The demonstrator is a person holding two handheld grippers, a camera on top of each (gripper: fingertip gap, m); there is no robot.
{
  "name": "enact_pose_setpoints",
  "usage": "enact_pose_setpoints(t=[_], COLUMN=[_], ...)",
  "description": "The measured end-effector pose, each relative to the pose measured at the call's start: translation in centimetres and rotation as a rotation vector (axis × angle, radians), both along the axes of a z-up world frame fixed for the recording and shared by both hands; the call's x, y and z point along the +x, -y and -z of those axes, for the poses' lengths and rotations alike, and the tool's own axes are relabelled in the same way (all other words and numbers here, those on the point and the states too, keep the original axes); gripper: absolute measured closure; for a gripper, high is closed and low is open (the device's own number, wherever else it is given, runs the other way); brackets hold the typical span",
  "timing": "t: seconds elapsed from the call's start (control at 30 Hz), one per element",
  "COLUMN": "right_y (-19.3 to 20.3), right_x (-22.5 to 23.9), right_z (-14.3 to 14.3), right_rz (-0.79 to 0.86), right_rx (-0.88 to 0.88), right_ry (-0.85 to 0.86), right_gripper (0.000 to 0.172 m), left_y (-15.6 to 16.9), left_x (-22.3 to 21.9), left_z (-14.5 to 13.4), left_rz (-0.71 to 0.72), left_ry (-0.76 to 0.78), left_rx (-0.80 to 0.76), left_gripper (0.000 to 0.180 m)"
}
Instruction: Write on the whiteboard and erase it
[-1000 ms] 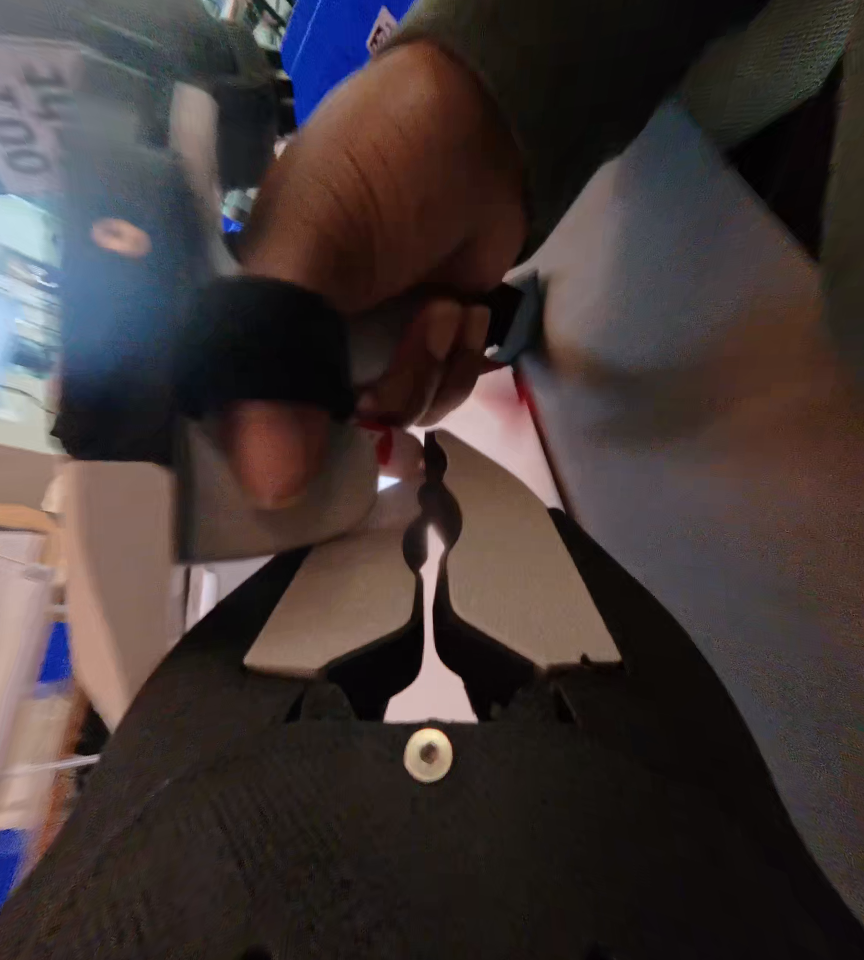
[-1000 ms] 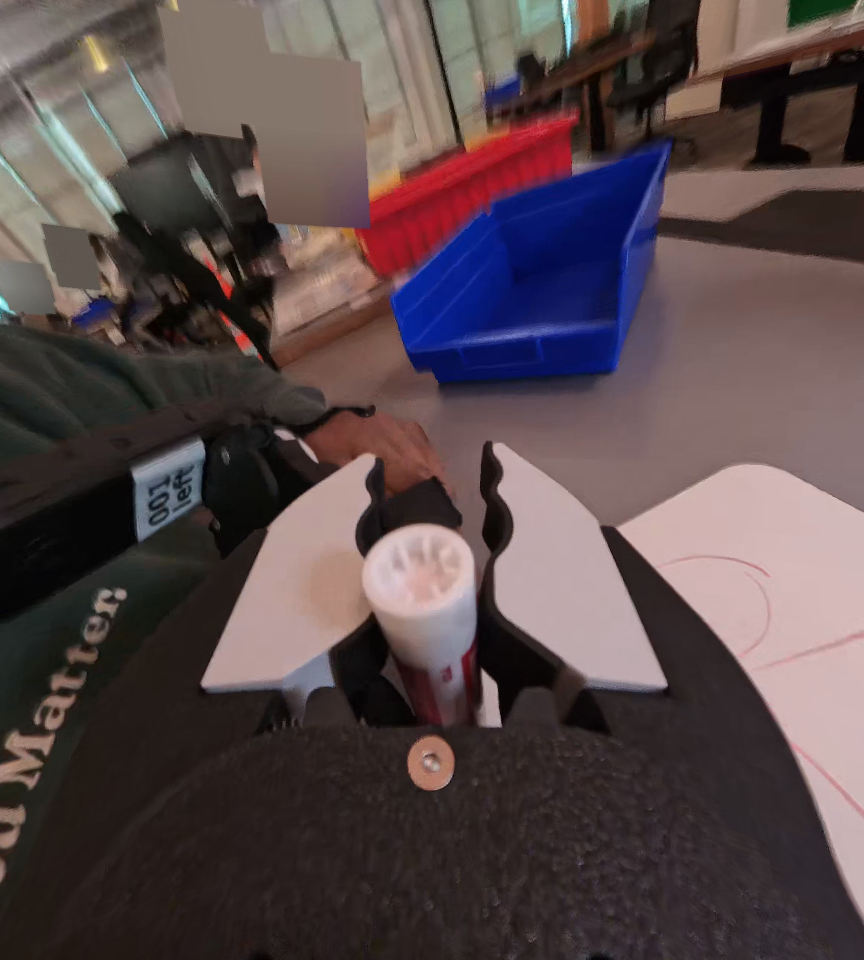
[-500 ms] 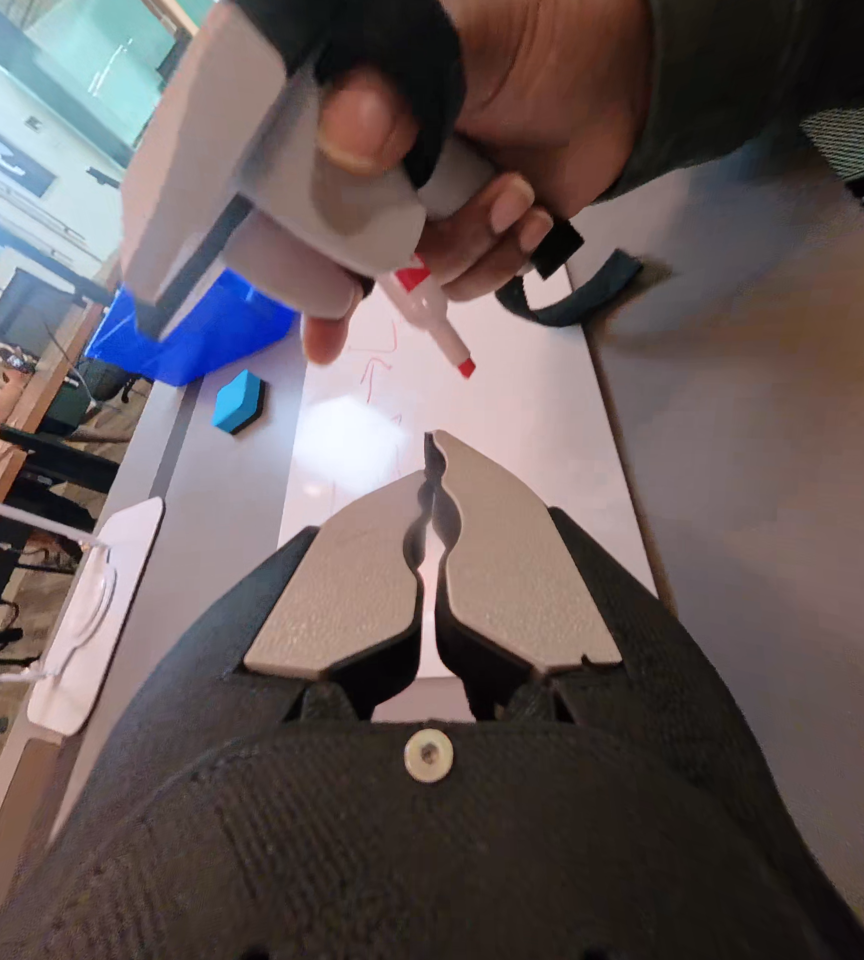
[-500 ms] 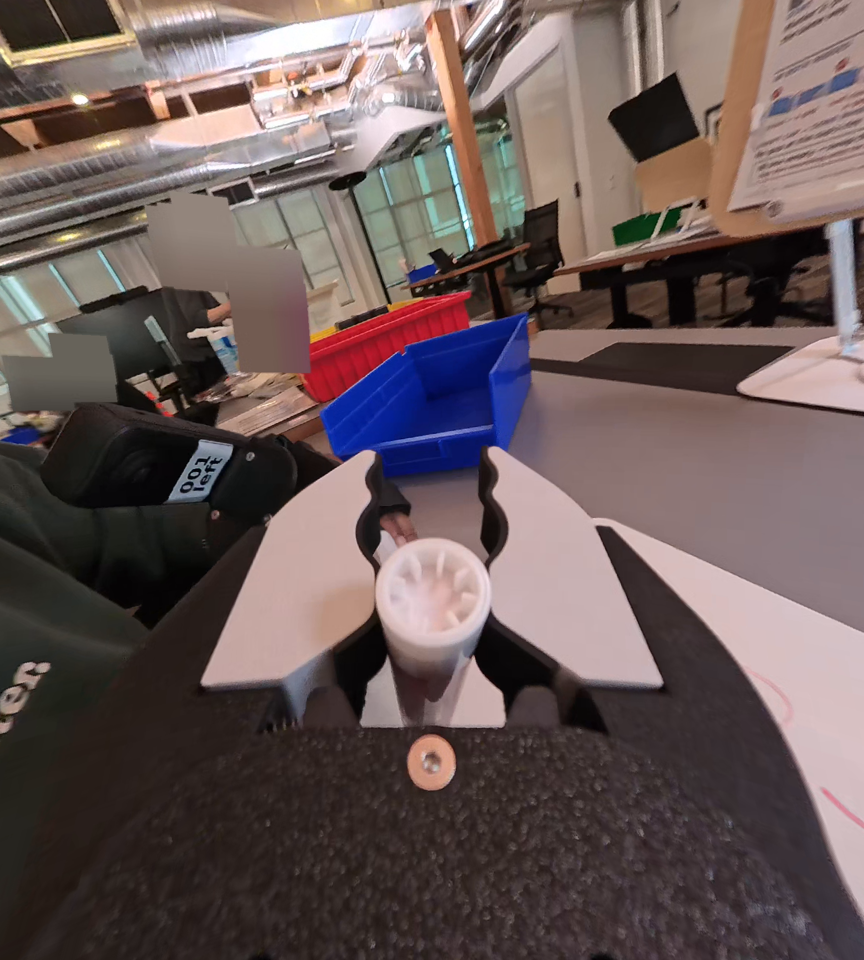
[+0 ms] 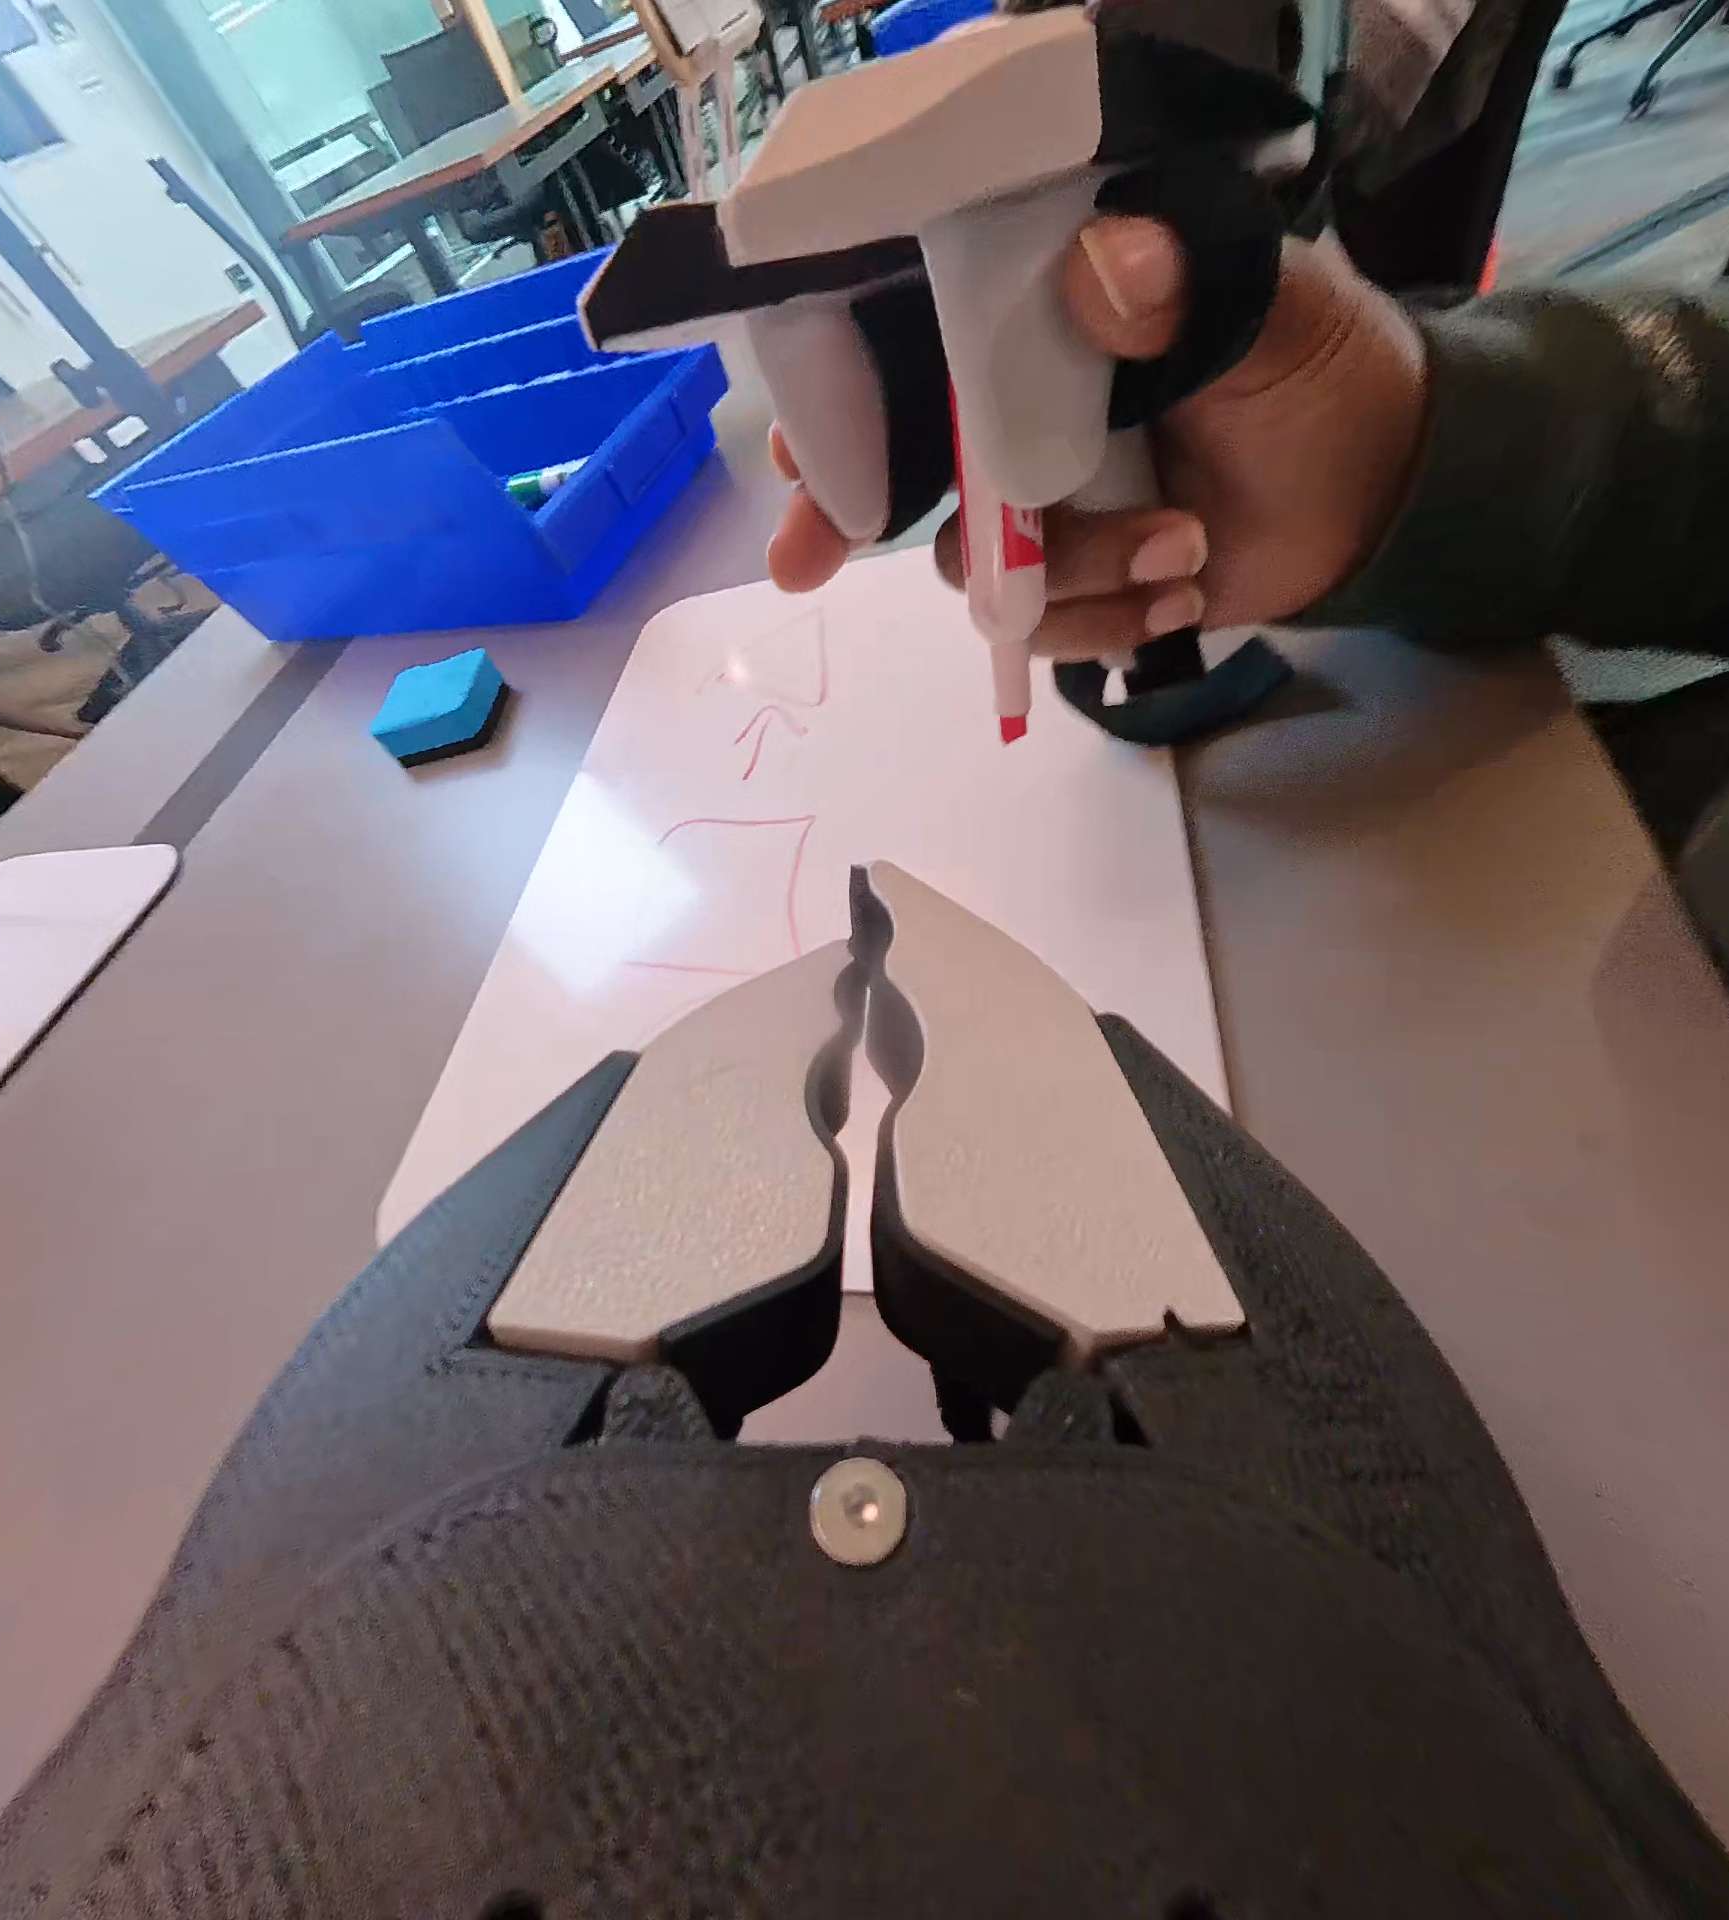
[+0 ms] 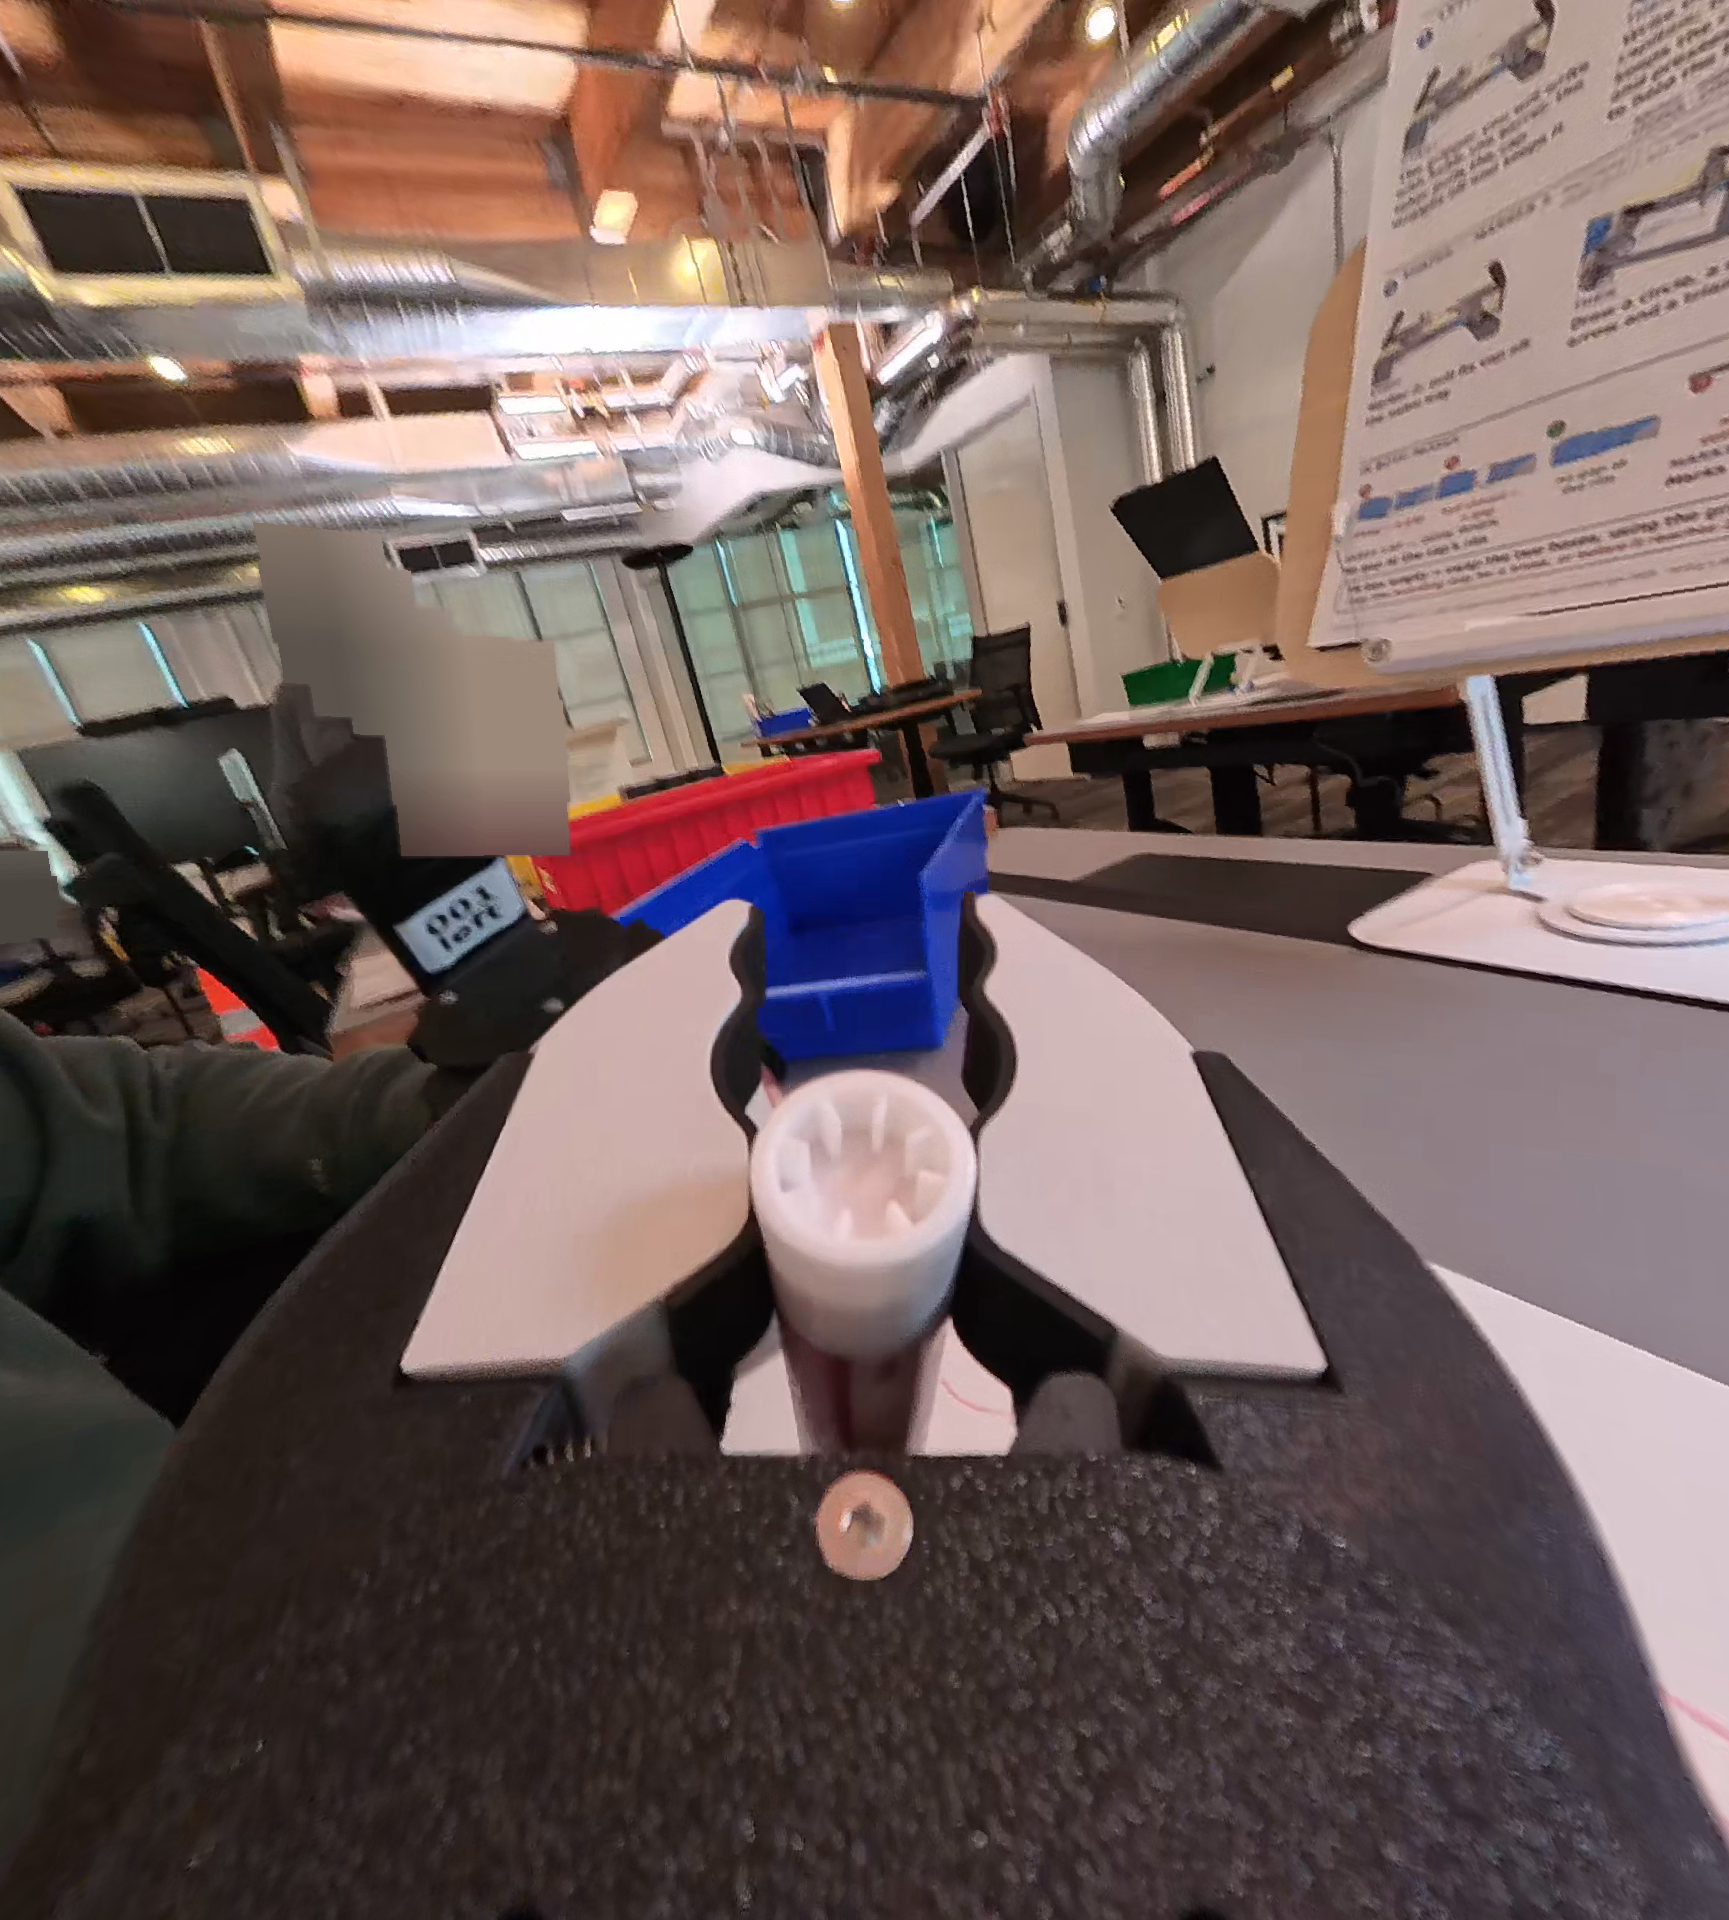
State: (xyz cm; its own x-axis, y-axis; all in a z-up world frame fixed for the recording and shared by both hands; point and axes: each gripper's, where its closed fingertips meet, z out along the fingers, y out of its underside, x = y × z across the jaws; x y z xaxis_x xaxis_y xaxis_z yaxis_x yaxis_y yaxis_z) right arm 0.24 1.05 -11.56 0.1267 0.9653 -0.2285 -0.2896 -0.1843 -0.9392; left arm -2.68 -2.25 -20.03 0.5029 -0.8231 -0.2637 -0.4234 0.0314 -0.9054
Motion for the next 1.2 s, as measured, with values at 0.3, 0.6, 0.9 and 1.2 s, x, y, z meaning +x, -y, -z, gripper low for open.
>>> enact_pose_setpoints(t=[0.3,0.6,0.9,1.2], right_y=[4.6,4.0,3.1,5.6], right_x=[-1.6,-1.4,-1.3,-3.4], right_z=[-2.3,-1.9,-2.8,-3.8], right_rz=[-0.168,-0.128,-0.169,-0.248], right_rx=[0.056,0.084,-0.072,-0.060], right_ry=[-0.161,-0.148,-0.275,-0.325], right_gripper=[0.136,0.136,0.136,0.136], left_y=[4.5,2.2,2.7,4.6], left_x=[1.2,-2.3,-0.9,2.9], left_z=[-5.7,-3.8,-1.7,-1.4], left_rz=[0.243,0.087,0.110,0.215], left_ry=[0.577,0.507,0.269,0.213], left_rx=[-0.438,-0.479,-0.268,-0.248], left_gripper=[0.180,0.107,0.137,0.145])
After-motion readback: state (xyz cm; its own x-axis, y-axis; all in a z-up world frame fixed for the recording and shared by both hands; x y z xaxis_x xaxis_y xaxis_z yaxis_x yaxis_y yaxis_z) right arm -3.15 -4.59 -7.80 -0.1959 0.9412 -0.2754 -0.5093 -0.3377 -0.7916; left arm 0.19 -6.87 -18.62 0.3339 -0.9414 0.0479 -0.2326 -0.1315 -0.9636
